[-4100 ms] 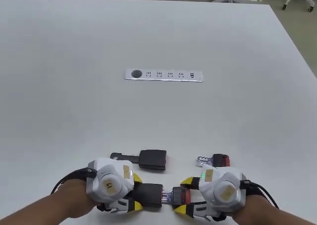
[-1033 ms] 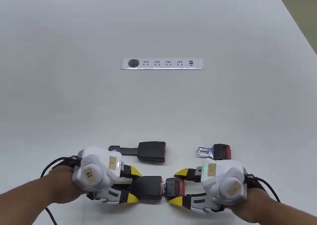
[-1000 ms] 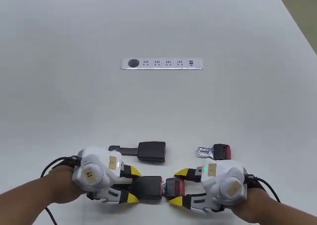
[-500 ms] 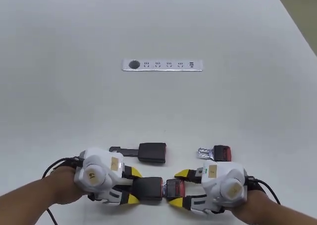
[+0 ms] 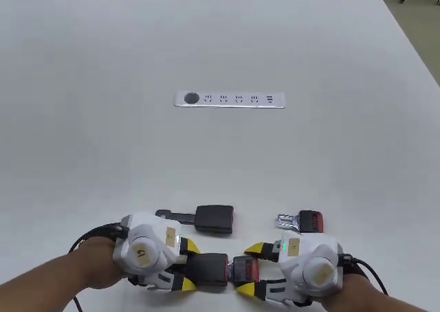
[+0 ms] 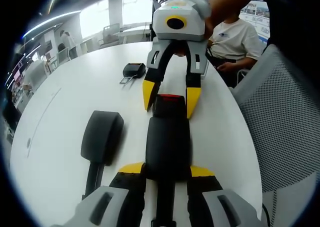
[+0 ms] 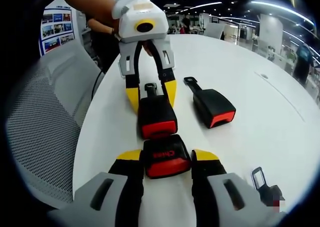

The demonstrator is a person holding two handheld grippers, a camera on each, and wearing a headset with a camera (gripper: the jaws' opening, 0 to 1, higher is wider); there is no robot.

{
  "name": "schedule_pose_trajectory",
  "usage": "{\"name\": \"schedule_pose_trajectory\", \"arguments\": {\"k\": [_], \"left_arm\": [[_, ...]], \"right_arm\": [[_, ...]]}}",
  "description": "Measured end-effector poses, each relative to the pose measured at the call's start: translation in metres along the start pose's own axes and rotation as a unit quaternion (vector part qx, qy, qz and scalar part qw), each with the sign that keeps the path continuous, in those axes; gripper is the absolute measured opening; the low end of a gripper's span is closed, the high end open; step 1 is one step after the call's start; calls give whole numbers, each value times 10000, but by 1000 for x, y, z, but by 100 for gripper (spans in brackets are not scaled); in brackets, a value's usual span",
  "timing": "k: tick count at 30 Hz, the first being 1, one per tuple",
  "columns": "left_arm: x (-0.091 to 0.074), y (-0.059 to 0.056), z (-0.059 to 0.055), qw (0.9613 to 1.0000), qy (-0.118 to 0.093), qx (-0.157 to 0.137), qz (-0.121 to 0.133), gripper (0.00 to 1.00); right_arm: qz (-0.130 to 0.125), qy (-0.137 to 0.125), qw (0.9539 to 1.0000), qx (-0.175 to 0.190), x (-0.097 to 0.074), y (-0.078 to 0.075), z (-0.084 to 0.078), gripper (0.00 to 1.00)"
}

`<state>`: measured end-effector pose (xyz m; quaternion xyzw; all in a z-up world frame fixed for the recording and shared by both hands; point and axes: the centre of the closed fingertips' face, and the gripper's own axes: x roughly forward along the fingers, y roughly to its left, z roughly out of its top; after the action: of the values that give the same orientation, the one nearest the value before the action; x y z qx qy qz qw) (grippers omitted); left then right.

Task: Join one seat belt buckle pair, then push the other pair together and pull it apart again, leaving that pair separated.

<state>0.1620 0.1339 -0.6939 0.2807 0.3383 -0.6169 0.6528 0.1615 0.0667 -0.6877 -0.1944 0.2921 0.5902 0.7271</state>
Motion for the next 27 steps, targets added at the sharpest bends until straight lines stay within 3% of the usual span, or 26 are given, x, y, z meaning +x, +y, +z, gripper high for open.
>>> {"name": "schedule_pose_trajectory", "arguments": {"k": [9,13,15,17,20,25,27], "left_arm": [[2,-2,-1,9999,126,-32,17,35],[1,-7,1,9993,126,-363,-16,49],[-1,-6,2,9993,55,-364,51,54],[-6,-4,5,9988,-55,-466,149,54],[-14,-3,15,9977,-158,-609,256,63],[-23,0,20,9963,-231,-711,433,69],[-32,2,28,9958,-253,-717,506,70]], "right_arm": [[-73,96,9997,-188,-1,1,2,36],[-166,198,9993,-281,-1,2,1,36],[-200,177,9994,-232,-2,2,2,37],[-238,81,9997,-38,-4,2,5,43],[-369,-75,9990,235,-8,-2,11,58],[-544,-248,9976,361,-17,-12,13,65],[-603,-273,9972,342,-20,-15,12,67]]}}
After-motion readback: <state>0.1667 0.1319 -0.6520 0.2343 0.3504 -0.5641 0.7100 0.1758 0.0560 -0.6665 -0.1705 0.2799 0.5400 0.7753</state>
